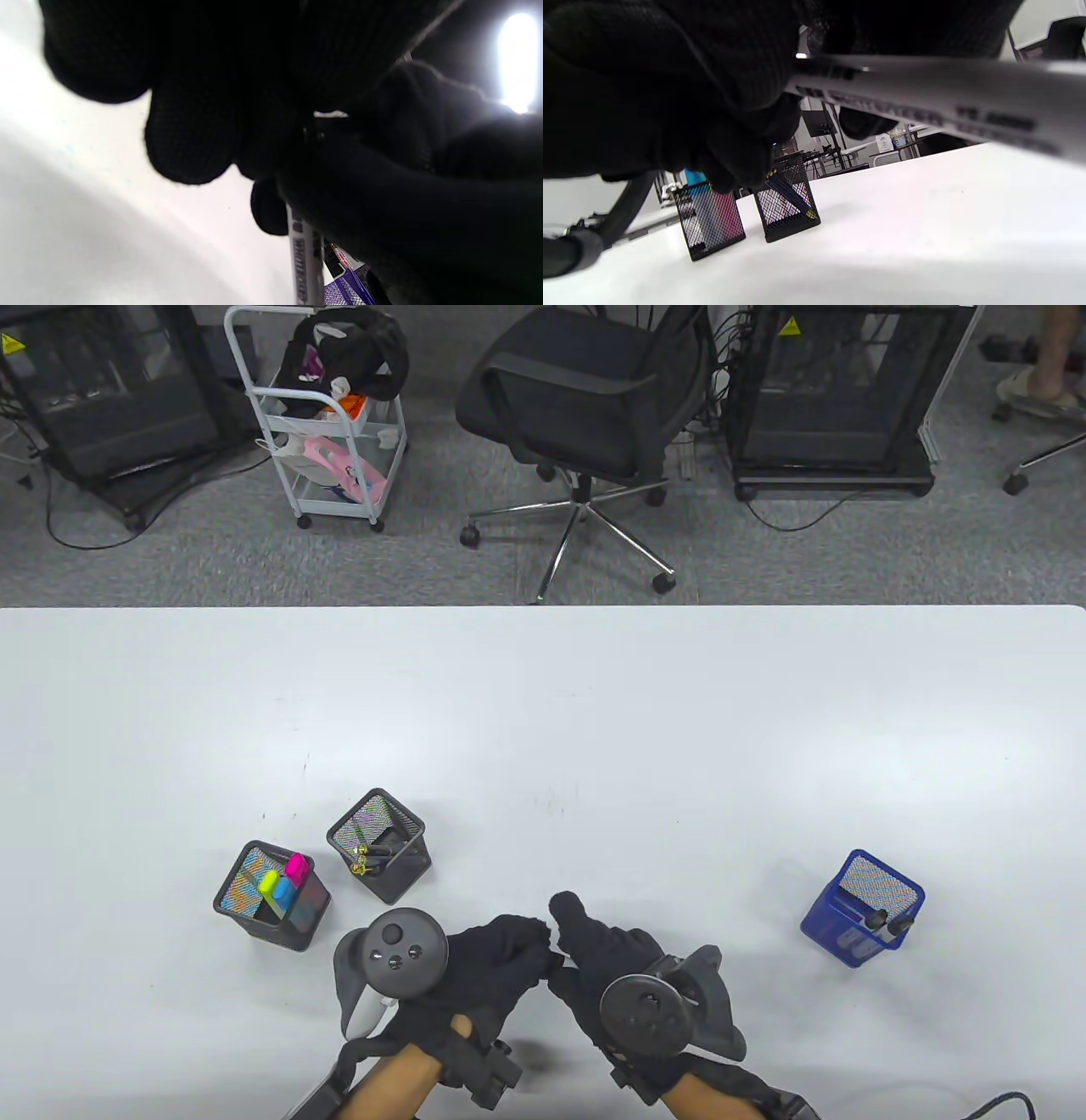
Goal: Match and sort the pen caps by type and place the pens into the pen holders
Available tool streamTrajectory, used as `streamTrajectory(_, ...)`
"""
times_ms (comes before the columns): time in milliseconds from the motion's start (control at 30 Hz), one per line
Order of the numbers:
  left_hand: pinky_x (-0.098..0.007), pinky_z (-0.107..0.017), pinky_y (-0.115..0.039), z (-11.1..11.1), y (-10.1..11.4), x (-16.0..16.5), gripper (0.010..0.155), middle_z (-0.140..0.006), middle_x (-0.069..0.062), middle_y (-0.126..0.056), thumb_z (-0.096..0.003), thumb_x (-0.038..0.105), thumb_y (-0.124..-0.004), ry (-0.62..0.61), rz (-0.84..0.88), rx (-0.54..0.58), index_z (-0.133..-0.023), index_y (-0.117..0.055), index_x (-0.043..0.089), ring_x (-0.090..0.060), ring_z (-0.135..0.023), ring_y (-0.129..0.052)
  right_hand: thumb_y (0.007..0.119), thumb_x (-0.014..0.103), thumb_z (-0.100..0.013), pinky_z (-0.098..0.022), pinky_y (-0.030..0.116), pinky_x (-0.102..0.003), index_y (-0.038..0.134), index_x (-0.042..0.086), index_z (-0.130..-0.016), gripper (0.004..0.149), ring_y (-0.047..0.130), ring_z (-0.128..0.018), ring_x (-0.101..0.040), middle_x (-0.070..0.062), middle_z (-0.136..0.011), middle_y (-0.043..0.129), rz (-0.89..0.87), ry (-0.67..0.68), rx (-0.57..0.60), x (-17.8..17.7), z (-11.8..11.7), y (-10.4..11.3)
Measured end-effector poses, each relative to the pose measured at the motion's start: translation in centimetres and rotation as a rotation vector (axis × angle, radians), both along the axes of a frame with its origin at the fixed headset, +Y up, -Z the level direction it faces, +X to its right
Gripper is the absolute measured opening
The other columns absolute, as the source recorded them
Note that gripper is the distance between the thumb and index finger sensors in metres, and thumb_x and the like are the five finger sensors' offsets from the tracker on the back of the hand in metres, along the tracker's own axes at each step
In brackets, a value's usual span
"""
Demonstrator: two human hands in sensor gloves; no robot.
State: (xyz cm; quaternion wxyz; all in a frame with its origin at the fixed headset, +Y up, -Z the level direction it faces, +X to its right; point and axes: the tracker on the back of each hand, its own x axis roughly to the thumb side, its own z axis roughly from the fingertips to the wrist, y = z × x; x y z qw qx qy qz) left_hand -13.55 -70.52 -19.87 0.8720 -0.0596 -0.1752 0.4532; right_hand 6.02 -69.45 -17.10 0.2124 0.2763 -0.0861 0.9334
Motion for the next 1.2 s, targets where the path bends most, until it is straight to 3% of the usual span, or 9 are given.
streamTrajectory(100, -0.057, -0.042, -0.089, 0.0, -0.3, 0.1, 0.054, -0.07, -0.015, -0.109, -0.0477, 0.036, -0.084, -0.05, 0.007, -0.005, -0.088, -0.086, 0.0, -0.033, -0.055, -0.115, 0.087, 0.025, -0.043, -0.048, 0.088, -0.05, 0.04, 0.014, -0.106, 0.08, 0.103, -0.062, -0.03, -0.021, -0.088, 0.078, 0.052, -0.008, -0.059, 0.0, -0.2, -0.1)
streamTrajectory(200, -0.059, -0.044, -0.087, 0.2, -0.2, -0.3, 0.06, -0.074, -0.017, -0.107, -0.0485, 0.038, -0.081, -0.024, -0.069, 0.03, -0.094, -0.079, -0.001, -0.036, -0.057, -0.113, 0.084, 0.024, -0.045, -0.05, 0.089, -0.051, 0.036, 0.027, -0.107, 0.078, 0.102, -0.064, -0.03, -0.022, -0.091, 0.072, 0.047, -0.07, -0.068, 2.3, -1.1, 0.9)
streamTrajectory(267, -0.06, -0.045, -0.086, 0.3, -0.2, -0.7, 0.061, -0.076, -0.018, -0.106, -0.0487, 0.039, -0.08, -0.016, -0.098, 0.052, -0.095, -0.078, 0.0, -0.037, -0.059, -0.112, 0.082, 0.023, -0.046, -0.051, 0.089, -0.054, 0.047, 0.033, -0.105, 0.07, 0.102, -0.064, -0.031, -0.022, -0.092, 0.071, -0.066, -0.145, -0.048, 5.0, -1.7, 2.6)
streamTrajectory(367, -0.061, -0.045, -0.085, 0.3, -0.1, -1.2, 0.06, -0.077, -0.018, -0.105, -0.0488, 0.039, -0.08, -0.004, -0.116, 0.065, -0.095, -0.078, 0.001, -0.038, -0.06, -0.111, 0.084, 0.025, -0.046, -0.052, 0.087, -0.056, 0.063, 0.029, -0.1, 0.058, 0.105, -0.063, -0.033, -0.02, -0.089, 0.078, -0.191, -0.306, 0.056, 10.1, -2.0, 6.4)
streamTrajectory(467, -0.062, -0.046, -0.083, 0.3, 0.1, -1.6, 0.058, -0.079, -0.019, -0.104, -0.0487, 0.039, -0.079, 0.004, -0.193, 0.105, -0.095, -0.08, 0.004, -0.04, -0.061, -0.11, 0.086, 0.028, -0.045, -0.052, 0.086, -0.056, 0.07, 0.022, -0.095, 0.053, 0.108, -0.059, -0.032, -0.016, -0.084, 0.087, -0.136, -0.475, 0.202, 15.9, -1.5, 11.0)
streamTrajectory(567, -0.063, -0.046, -0.083, 0.1, 0.1, -1.5, 0.058, -0.079, -0.02, -0.104, -0.0487, 0.04, -0.079, -0.003, -0.336, 0.145, -0.094, -0.082, 0.005, -0.041, -0.061, -0.109, 0.087, 0.028, -0.045, -0.054, 0.083, -0.057, 0.075, 0.018, -0.091, 0.047, 0.107, -0.062, -0.033, -0.014, -0.083, 0.09, -0.069, -0.621, 0.204, 20.0, -1.0, 12.9)
streamTrajectory(700, -0.064, -0.047, -0.082, 0.3, 0.0, -0.8, 0.057, -0.081, -0.02, -0.103, -0.0484, 0.041, -0.079, -0.017, -0.442, 0.183, -0.094, -0.082, 0.007, -0.042, -0.063, -0.108, 0.088, 0.029, -0.045, -0.055, 0.083, -0.058, 0.078, 0.017, -0.087, 0.045, 0.106, -0.063, -0.034, -0.013, -0.081, 0.093, 0.066, -0.757, 0.154, 23.0, -1.1, 12.0)
streamTrajectory(967, -0.064, -0.048, -0.081, 0.6, -0.1, -0.4, 0.057, -0.082, -0.02, -0.102, -0.0484, 0.042, -0.078, -0.037, -0.459, 0.183, -0.094, -0.082, 0.008, -0.042, -0.064, -0.108, 0.091, 0.032, -0.043, -0.057, 0.079, -0.06, 0.081, 0.016, -0.084, 0.046, 0.105, -0.067, -0.033, -0.012, -0.078, 0.097, 0.149, -0.729, -0.021, 22.6, -3.0, 6.5)
streamTrajectory(1200, -0.065, -0.048, -0.081, 0.4, -0.2, -0.9, 0.057, -0.082, -0.02, -0.102, -0.0483, 0.042, -0.078, -0.028, -0.456, 0.166, -0.094, -0.083, 0.008, -0.043, -0.064, -0.107, 0.091, 0.033, -0.042, -0.058, 0.078, -0.061, 0.081, 0.016, -0.084, 0.046, 0.108, -0.065, -0.032, -0.012, -0.076, 0.099, 0.192, -0.731, -0.101, 22.3, -3.9, 3.7)
